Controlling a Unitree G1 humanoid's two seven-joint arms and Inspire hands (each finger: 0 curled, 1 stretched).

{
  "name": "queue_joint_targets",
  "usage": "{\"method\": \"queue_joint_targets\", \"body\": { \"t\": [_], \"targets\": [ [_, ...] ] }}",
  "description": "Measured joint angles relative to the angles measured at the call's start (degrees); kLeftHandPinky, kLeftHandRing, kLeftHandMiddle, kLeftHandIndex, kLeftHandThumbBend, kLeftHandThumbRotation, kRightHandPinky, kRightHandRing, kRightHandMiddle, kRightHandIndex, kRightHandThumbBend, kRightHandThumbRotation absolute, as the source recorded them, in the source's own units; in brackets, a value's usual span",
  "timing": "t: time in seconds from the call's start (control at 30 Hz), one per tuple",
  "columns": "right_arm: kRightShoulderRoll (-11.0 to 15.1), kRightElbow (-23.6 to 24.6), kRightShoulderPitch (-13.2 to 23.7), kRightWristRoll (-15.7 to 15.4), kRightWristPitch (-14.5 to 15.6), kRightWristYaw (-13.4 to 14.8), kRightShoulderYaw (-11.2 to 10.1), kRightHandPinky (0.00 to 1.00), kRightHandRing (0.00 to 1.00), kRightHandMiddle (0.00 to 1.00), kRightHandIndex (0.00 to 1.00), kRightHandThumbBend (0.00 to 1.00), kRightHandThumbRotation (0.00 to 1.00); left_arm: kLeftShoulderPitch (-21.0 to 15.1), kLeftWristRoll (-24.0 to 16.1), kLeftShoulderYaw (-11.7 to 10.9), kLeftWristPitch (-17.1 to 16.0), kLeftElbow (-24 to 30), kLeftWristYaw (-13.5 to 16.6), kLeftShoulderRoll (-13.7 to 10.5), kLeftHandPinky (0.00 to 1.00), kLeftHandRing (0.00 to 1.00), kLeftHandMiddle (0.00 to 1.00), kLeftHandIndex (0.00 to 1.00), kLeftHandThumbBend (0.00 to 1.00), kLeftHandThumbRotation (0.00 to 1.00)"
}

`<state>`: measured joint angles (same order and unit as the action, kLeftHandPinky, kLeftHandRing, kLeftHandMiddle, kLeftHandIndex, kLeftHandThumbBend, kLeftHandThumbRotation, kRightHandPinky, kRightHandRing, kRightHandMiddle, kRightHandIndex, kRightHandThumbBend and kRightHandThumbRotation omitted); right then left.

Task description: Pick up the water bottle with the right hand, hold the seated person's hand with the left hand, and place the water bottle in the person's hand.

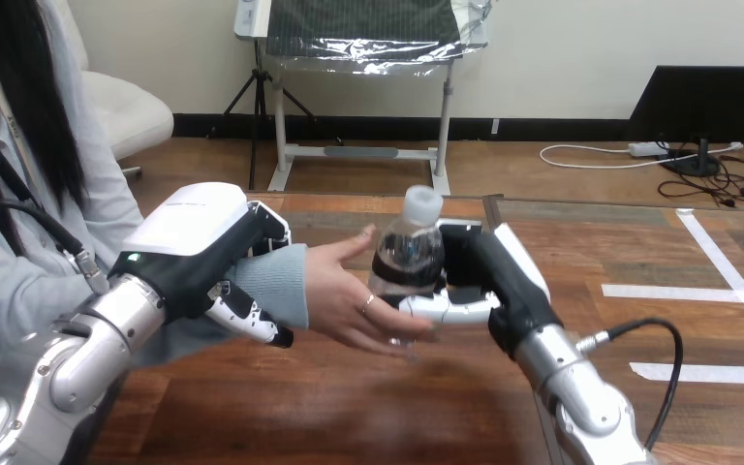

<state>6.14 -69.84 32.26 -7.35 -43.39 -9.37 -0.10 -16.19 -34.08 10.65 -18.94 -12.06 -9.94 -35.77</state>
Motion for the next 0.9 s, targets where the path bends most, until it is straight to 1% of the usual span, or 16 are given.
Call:
{"method": "queue_joint_targets", "body": {
  "t": [0.17,0.43,0.77,0.9],
  "targets": [
    [-0.1,0.84,-1.35,0.02,-0.25,-0.08,0.06,0.27,0.32,0.4,0.46,0.85,0.0,0.0,-0.1,0.02,0.0,-0.2,0.0,0.35,0.22,0.28,0.34,0.36,0.86,0.0],
    [-0.65,3.69,-3.77,0.11,-0.47,0.17,0.15,0.26,0.32,0.39,0.45,0.85,0.0,0.0,-0.12,0.08,0.0,-0.6,0.0,0.85,0.23,0.28,0.35,0.36,0.87,0.0],
    [-1.87,9.91,-7.76,0.52,-0.51,0.19,0.87,0.25,0.31,0.39,0.45,0.85,0.0,-0.1,-0.15,0.09,0.24,-0.6,-0.01,1.04,0.23,0.28,0.35,0.37,0.88,0.0],
    [-2.53,12.58,-9.45,1.31,-0.37,-0.32,1.29,0.25,0.31,0.39,0.45,0.84,0.0,-0.12,-0.16,0.09,0.25,-0.6,-0.01,1.12,0.23,0.28,0.35,0.37,0.89,0.0]
  ]
}}
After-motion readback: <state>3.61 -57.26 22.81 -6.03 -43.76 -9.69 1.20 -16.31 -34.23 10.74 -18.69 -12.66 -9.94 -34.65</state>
